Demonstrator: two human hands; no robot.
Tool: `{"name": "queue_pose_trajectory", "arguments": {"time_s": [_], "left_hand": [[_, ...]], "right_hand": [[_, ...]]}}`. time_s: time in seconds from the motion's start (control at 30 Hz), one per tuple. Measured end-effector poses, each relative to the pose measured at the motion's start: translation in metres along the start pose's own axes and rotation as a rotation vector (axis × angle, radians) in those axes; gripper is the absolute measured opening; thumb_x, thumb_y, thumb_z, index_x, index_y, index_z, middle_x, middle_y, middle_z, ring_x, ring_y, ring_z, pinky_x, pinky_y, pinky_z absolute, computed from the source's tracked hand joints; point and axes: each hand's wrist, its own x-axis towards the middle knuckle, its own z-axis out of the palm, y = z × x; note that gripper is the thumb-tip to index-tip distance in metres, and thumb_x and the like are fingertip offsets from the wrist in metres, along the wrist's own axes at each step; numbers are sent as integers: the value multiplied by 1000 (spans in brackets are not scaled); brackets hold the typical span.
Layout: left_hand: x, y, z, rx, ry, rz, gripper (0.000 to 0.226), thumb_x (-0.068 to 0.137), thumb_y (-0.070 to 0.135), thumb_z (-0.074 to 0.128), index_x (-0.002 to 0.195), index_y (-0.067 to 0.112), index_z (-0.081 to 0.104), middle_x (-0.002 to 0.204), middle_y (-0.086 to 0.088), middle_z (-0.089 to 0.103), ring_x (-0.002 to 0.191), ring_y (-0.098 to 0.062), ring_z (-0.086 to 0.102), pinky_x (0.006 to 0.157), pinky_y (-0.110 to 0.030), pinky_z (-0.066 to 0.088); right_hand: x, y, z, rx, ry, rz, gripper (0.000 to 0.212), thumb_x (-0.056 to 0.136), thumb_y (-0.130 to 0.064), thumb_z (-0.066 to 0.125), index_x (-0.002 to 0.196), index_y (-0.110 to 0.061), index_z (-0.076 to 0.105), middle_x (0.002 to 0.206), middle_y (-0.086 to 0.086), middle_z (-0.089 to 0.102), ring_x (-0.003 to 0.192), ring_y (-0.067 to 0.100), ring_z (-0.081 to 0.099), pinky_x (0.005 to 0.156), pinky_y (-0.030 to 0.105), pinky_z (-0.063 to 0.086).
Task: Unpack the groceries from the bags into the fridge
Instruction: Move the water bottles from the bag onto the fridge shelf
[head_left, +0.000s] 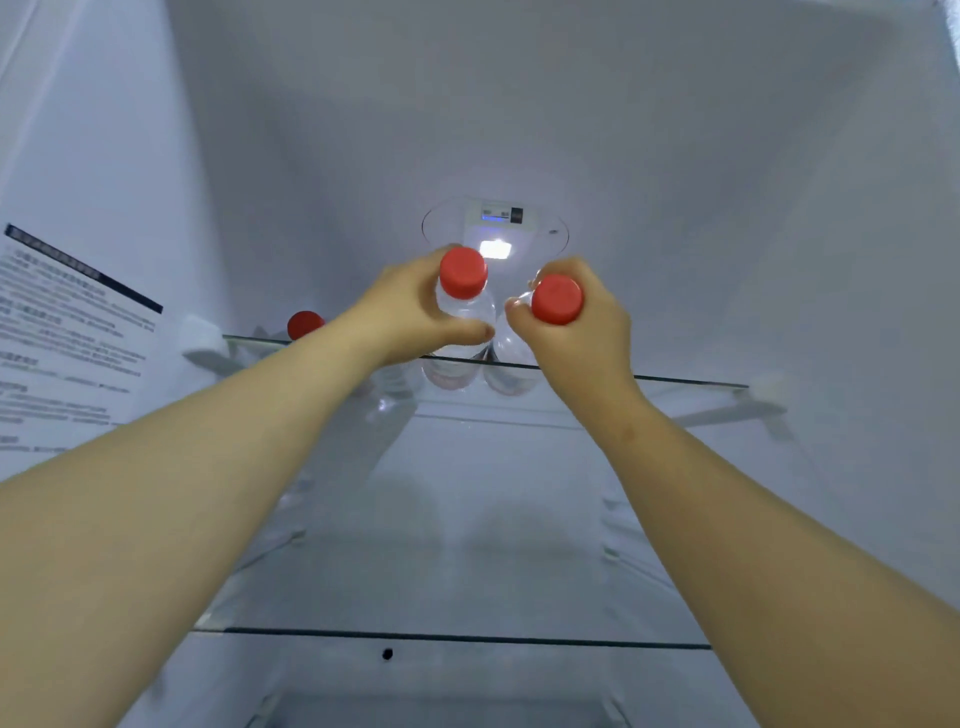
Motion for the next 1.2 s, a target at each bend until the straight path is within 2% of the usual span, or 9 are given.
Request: {"name": "queue_pose_trajectory", "arguments": {"time_s": [0.13,0.23,0.3,0.43,0.5,0.57,0.73,1.03,1.2], "left_hand": [[6,-5,-2,125,-148,-68,44,72,29,77,111,30,56,109,7,61,101,-17,55,81,-26,44],[8,-7,-5,34,-229,-119,47,74,26,77,115,29,56,111,8,59,105,-15,54,83,-25,42],[8,-8,-11,-68,-309,-183,54,72,27,80,119,30,54,109,12,57,107,-13,52,83,-24,40],[6,-8,-16,-151,-359,-265,68,56,67,62,117,38,55,122,14,53,122,-12,44,102,-33,35],[5,-7,-13,-148,-328,-260,58,73,72,47,118,37,55,129,11,49,127,-15,39,108,-38,29],[6,-7,-9,-99,-273,-249,47,91,60,35,120,29,54,129,4,49,124,-19,41,101,-36,32],[7,0,0,49,-262,-225,53,96,54,28,118,14,53,110,-3,53,99,-21,46,76,-26,36],[24,-3,8,249,-392,-290,38,97,47,32,116,19,50,117,-6,54,108,-27,49,96,-36,37],[34,-4,14,420,-419,-324,33,97,33,32,123,17,46,107,-3,54,94,-25,47,82,-32,35]], "right_hand": [[9,-2,-3,-71,-99,65,21,75,-13,69,86,-23,55,69,-13,53,63,4,49,55,7,39],[12,-4,-6,-147,-223,110,25,75,-13,70,90,-25,54,74,-14,52,65,2,48,51,5,38],[14,-6,-9,-218,-319,148,30,74,-15,71,95,-26,52,81,-12,51,69,3,48,54,14,39],[17,-14,-13,-177,-395,260,26,80,-29,66,100,-18,53,83,-9,52,75,9,50,60,23,42],[19,-16,-14,-179,-402,302,23,84,-31,59,101,-16,54,81,-9,54,80,12,51,68,30,46],[21,-15,-13,-256,-430,315,19,87,-28,52,102,-16,53,83,-6,55,76,13,49,68,32,48],[26,-13,-5,-434,-527,289,15,92,-23,41,101,-17,52,83,-2,51,70,12,46,55,24,39],[44,1,10,-634,-714,350,30,95,-16,39,123,-13,52,83,-3,48,90,20,49,79,29,41],[50,7,19,-686,-788,402,34,93,-10,42,125,-6,53,89,2,53,89,22,54,75,27,45]]}}
